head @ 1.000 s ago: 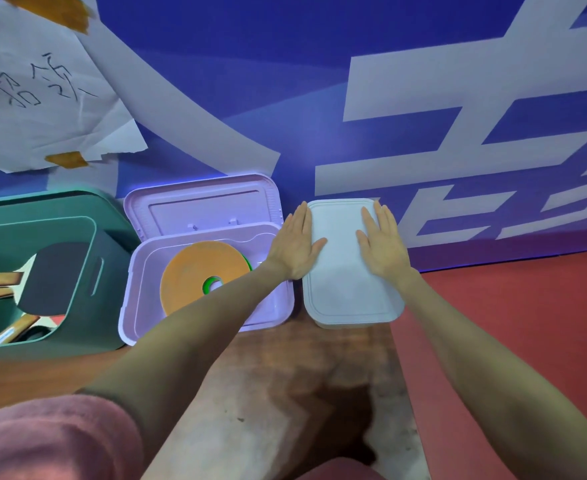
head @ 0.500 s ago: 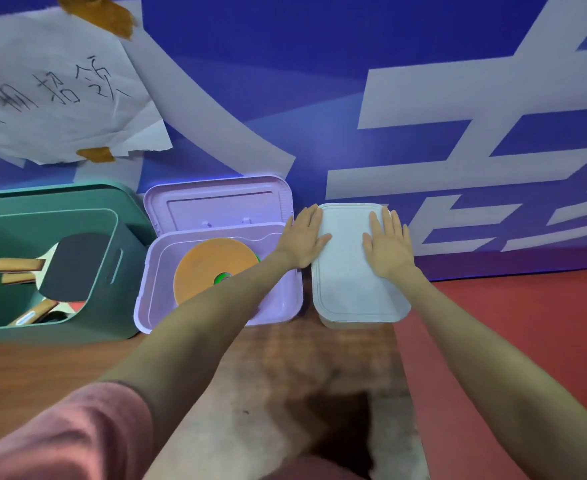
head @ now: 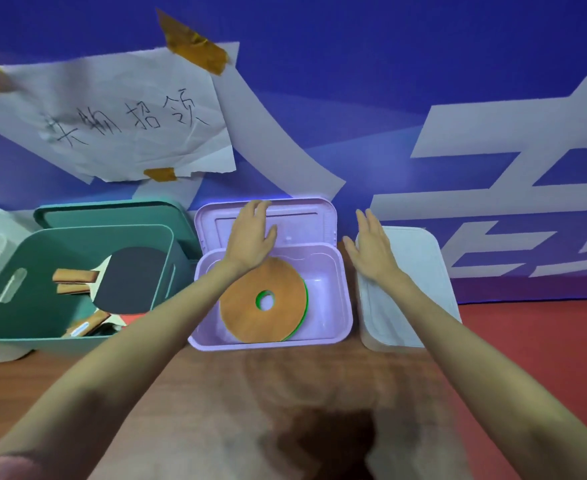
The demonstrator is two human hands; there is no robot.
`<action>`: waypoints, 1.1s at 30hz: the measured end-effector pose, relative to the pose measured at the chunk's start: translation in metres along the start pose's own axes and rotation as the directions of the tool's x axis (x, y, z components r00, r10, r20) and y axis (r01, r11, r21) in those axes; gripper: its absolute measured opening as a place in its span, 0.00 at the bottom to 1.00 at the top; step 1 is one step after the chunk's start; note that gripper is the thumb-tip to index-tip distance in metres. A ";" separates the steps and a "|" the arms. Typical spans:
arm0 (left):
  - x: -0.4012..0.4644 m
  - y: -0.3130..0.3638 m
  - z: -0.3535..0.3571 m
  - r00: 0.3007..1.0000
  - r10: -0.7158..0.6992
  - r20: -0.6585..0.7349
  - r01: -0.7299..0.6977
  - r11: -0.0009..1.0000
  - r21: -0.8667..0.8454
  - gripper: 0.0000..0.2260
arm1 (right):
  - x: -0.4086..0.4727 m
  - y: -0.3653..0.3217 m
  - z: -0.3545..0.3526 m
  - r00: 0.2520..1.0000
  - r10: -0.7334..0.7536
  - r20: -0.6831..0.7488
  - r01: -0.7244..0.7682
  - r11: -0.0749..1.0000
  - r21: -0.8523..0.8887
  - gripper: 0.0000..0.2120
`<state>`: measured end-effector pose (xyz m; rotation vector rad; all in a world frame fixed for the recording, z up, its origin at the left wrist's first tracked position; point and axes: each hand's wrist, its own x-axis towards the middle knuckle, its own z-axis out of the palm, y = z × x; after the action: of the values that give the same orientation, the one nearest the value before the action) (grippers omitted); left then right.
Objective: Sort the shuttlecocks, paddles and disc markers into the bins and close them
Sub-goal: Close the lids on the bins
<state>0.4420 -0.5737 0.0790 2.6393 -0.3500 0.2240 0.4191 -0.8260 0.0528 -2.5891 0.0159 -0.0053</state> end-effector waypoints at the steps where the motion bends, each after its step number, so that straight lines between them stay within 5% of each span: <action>1: 0.000 -0.012 -0.009 0.999 -0.024 -0.023 0.024 1.000 0.012 0.24 | 0.005 -0.010 0.003 1.000 -0.013 0.009 0.013 1.000 0.015 0.30; 7: 0.004 -0.068 -0.047 0.990 -0.126 -0.059 0.132 0.985 0.110 0.21 | 0.038 -0.059 0.015 0.999 -0.024 -0.034 0.026 0.998 0.055 0.29; 14: 0.022 -0.098 -0.053 0.989 -0.074 0.126 0.049 0.980 0.195 0.23 | 0.056 -0.076 0.024 0.993 0.117 -0.028 -0.112 0.984 0.138 0.30; 22: 0.029 -0.106 -0.056 0.983 0.008 0.181 -0.070 0.939 0.338 0.17 | 0.065 -0.063 0.009 0.996 -0.086 0.003 0.084 0.957 -0.277 0.21; 29: 0.036 -0.104 -0.065 0.934 -0.007 0.357 -0.031 0.994 0.102 0.12 | 0.071 -0.084 -0.002 0.935 -0.206 0.289 0.262 0.950 -0.169 0.17; 33: 0.029 -0.105 -0.065 0.946 0.000 0.324 0.002 1.000 -0.003 0.11 | 0.067 -0.087 0.004 0.942 -0.215 0.259 0.246 0.965 -0.092 0.16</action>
<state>0.4926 -0.4594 0.0977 2.6708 -0.4547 -0.2166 0.4866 -0.7505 0.0956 -2.6805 -0.3911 0.2399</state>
